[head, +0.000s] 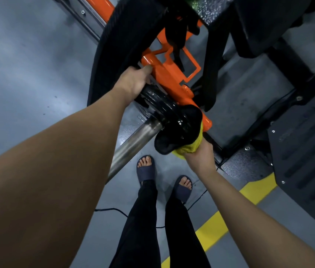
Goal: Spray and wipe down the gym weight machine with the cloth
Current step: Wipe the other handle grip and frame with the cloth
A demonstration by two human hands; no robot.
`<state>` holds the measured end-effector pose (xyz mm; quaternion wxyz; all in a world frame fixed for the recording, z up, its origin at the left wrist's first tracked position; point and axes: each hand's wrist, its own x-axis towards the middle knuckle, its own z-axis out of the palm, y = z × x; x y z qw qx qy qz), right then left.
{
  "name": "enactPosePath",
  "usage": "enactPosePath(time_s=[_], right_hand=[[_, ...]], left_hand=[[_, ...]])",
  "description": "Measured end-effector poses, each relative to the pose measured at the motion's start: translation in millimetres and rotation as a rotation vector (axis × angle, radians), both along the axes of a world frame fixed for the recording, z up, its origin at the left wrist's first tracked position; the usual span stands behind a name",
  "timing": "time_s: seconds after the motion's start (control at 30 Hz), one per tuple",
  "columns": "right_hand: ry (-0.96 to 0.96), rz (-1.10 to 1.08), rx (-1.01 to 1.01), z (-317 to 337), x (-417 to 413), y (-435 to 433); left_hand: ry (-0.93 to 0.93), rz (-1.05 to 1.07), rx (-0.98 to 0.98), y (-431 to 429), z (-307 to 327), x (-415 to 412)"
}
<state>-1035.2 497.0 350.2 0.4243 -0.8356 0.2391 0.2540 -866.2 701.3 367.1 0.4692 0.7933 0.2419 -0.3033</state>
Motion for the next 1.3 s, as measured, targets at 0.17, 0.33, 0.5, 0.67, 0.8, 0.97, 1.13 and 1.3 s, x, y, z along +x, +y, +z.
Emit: enactPosePath(time_s=[0.17, 0.33, 0.5, 0.67, 0.8, 0.97, 1.13, 1.3], right_hand=[[-0.124, -0.052, 0.034, 8.5, -4.1, 9.0], [-0.36, -0.016, 0.051, 33.5, 12.1, 30.8], [-0.586, 0.13, 0.008, 67.8, 64.1, 65.5], [-0.494, 0.459, -0.152, 67.7, 93.3, 75.9], [-0.415, 0.413, -0.099, 59.8, 83.4, 54.9], [-0.287, 0.089, 0.092, 26.4, 29.7, 8.9], [-0.128, 0.06, 0.036, 7.4, 11.7, 0.0], [-0.376, 0.07, -0.082, 52.8, 40.6, 42.3]], left_hand=[[-0.03, 0.001, 0.063, 5.0, -1.5, 1.2], [-0.483, -0.321, 0.258, -0.4, 25.1, -16.6], [-0.471, -0.144, -0.046, -17.8, 23.0, -19.5], [-0.212, 0.269, -0.359, 3.3, 21.4, -24.0], [-0.172, 0.052, -0.331, -2.2, 30.6, -30.2], [-0.084, -0.084, -0.208, -2.4, 22.8, -20.1], [-0.139, -0.229, -0.044, -6.7, 10.7, -20.5], [-0.106, 0.074, -0.222, -3.5, 3.2, -18.6]])
